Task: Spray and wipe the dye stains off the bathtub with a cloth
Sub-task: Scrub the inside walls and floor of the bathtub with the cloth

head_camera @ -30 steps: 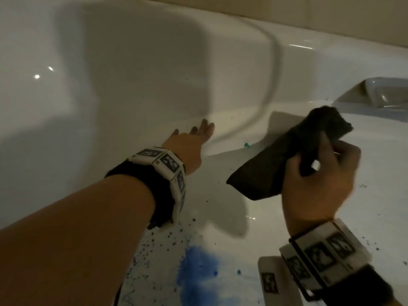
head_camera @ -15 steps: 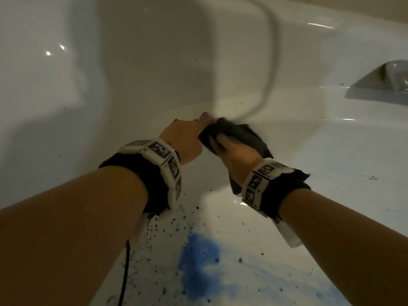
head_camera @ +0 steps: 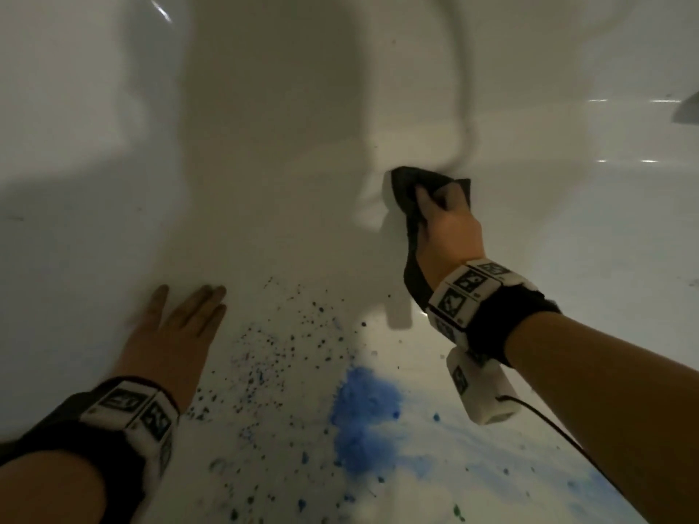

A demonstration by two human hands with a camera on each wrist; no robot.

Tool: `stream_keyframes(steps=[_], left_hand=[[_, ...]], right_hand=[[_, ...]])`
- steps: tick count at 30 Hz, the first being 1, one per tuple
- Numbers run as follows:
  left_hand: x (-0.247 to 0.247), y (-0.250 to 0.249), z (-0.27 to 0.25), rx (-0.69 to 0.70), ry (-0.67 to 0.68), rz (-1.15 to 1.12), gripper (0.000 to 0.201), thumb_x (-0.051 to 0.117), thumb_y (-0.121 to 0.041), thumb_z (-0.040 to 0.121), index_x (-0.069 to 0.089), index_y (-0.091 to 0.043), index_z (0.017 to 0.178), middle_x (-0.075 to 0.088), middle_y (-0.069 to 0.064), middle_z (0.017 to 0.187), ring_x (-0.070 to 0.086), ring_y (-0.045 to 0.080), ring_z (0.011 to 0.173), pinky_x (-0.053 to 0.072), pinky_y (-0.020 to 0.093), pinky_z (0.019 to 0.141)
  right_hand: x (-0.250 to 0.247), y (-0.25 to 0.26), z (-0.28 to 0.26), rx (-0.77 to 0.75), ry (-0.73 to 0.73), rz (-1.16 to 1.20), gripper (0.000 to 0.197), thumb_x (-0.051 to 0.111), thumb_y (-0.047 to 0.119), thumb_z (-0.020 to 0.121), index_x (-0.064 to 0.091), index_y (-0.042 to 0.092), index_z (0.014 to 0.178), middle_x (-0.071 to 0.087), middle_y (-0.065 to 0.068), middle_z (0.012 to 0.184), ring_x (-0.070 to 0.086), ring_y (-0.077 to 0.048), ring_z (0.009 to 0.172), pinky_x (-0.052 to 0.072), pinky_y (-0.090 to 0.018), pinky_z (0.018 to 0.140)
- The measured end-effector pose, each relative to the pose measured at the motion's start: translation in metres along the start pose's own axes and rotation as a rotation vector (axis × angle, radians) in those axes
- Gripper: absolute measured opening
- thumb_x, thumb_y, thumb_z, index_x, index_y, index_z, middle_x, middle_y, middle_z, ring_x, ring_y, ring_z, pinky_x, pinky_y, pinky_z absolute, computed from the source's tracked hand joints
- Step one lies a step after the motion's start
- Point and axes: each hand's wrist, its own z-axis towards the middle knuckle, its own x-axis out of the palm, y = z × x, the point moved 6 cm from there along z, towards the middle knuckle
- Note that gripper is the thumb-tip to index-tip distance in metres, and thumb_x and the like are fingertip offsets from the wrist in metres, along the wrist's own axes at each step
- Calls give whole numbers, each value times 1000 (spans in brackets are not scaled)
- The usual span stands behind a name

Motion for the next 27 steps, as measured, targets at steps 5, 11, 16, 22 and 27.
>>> stream_keyframes(steps=[5,11,16,22,27], left_hand=[[-1,31,11,-87,-123,-2,124,64,-51,77,-41,-15,133,-53,12,128,-28,27,139,-39,53,84],[-6,27,12,-8,-92,-53,94,47,-21,89,-29,-12,142,-47,13,136,-28,30,138,-9,61,109],[-29,58,6,-51,-152,-6,90,46,-22,90,-25,-9,144,-37,17,146,-21,30,141,-5,54,113],[-42,155,-7,-200,-201,36,119,51,-67,78,-33,-8,137,-37,13,146,-20,25,142,-2,58,112],[-44,154,-5,-106,-161,24,114,56,-61,79,-25,-15,144,-33,5,150,-20,23,142,-7,59,110]], right_hand=[[-37,25,9,-126,-391,121,49,45,7,87,44,7,136,45,-26,128,50,-39,105,34,-32,86],[-63,26,55,76,-409,474,30,43,13,97,48,5,125,54,-2,116,51,1,104,31,-8,88],[-24,54,76,94,-39,197,41,42,6,95,41,0,135,41,-19,139,41,-34,124,33,-34,102],[-18,66,81,122,179,66,41,41,13,96,41,7,136,40,-15,140,38,-29,128,32,-32,103],[-13,75,87,196,323,90,47,42,15,97,31,11,142,36,-14,143,33,-28,133,25,-32,110]])
